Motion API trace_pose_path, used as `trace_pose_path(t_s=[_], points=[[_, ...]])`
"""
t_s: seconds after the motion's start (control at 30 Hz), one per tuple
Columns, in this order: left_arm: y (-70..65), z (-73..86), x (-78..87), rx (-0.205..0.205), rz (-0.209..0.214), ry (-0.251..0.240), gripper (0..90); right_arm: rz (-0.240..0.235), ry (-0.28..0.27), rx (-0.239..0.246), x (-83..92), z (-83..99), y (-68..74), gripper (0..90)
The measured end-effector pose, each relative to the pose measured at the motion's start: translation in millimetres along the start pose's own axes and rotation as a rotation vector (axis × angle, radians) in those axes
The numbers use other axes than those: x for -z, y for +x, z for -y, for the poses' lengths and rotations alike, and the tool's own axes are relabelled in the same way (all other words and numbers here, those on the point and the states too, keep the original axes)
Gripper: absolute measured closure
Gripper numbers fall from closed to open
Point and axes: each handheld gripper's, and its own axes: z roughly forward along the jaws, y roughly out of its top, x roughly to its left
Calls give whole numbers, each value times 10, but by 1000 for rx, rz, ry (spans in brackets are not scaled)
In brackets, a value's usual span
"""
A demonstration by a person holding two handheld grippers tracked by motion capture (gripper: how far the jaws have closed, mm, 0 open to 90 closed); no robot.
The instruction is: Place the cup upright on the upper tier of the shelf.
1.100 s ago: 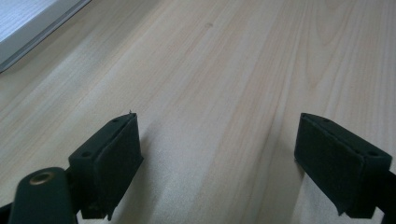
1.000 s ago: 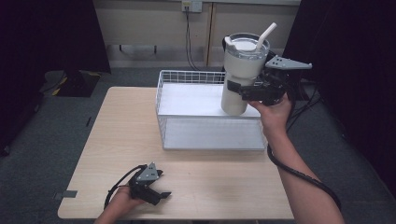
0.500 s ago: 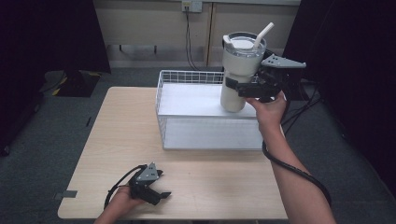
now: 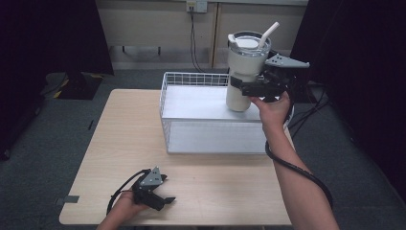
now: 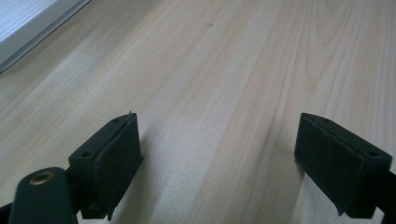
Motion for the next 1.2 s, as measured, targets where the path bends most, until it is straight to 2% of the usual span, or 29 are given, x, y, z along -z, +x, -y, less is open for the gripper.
trace_pose_path(t_s=[0.37,1.2], points=[[0,0,-1,0,0,-1,140,14,0,-5,-62,40,-44,96],[0,0,-1,0,0,-1,139,31,11,-9,-218,94,-41,96]])
